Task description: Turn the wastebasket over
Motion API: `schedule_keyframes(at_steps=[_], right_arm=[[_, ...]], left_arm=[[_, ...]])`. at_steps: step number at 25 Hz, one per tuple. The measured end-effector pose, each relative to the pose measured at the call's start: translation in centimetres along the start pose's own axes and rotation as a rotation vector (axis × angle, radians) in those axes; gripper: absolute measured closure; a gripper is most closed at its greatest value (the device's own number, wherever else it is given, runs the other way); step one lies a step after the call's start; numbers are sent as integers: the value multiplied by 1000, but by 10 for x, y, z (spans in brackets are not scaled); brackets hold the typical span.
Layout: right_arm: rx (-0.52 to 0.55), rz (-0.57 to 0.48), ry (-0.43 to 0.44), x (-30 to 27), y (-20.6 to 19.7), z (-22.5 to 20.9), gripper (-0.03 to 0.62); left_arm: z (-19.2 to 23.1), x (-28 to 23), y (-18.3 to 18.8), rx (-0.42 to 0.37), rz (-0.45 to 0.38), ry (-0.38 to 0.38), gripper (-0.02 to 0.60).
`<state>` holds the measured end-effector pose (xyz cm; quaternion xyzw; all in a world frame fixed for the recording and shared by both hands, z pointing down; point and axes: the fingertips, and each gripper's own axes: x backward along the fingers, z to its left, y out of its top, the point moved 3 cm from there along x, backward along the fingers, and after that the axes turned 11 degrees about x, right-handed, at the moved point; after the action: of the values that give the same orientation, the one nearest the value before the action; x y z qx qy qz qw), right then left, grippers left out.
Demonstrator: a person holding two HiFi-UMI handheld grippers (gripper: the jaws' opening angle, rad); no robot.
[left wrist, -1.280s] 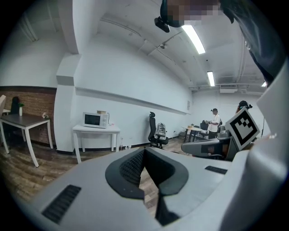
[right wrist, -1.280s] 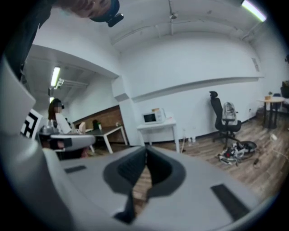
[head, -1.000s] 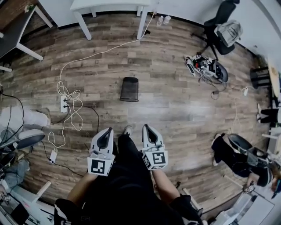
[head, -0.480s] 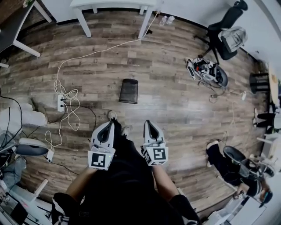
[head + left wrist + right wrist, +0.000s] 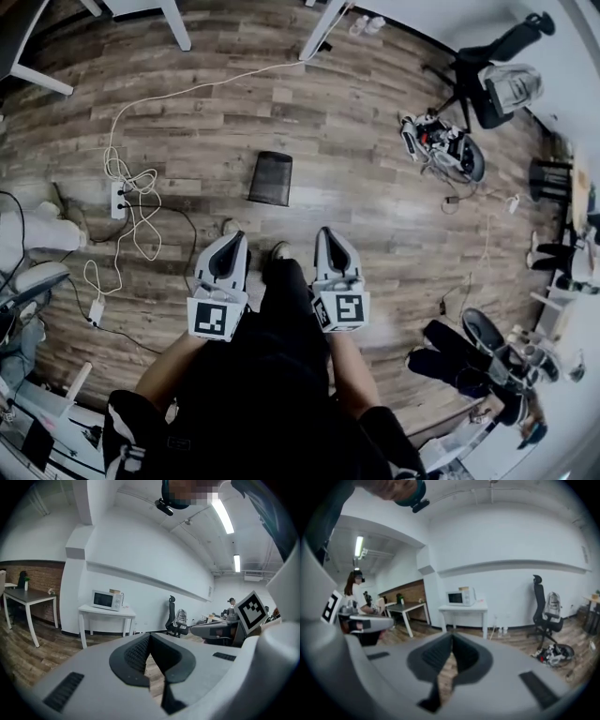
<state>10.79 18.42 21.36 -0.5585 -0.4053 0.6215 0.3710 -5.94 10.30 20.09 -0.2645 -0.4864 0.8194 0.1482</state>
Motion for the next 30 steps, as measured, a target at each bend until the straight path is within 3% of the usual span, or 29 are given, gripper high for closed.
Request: schedule_keyframes(at_steps=[7, 13, 21, 27, 30], right_arm=[[203, 100, 197, -74, -42, -12, 561], [252, 200, 356, -124, -98, -12, 562], [279, 323, 459, -173, -199, 2, 559], [358, 461, 522, -192, -283, 19, 556], [412, 545, 554, -197, -324, 31, 523]], left_arm=[[20, -22, -2, 16, -18, 139, 549], [29, -48, -12, 27, -29, 253, 549], [36, -71, -27, -10, 18, 240, 549], [44, -87, -51, 19, 74, 234, 549], [49, -93, -60, -7, 90, 215, 549]])
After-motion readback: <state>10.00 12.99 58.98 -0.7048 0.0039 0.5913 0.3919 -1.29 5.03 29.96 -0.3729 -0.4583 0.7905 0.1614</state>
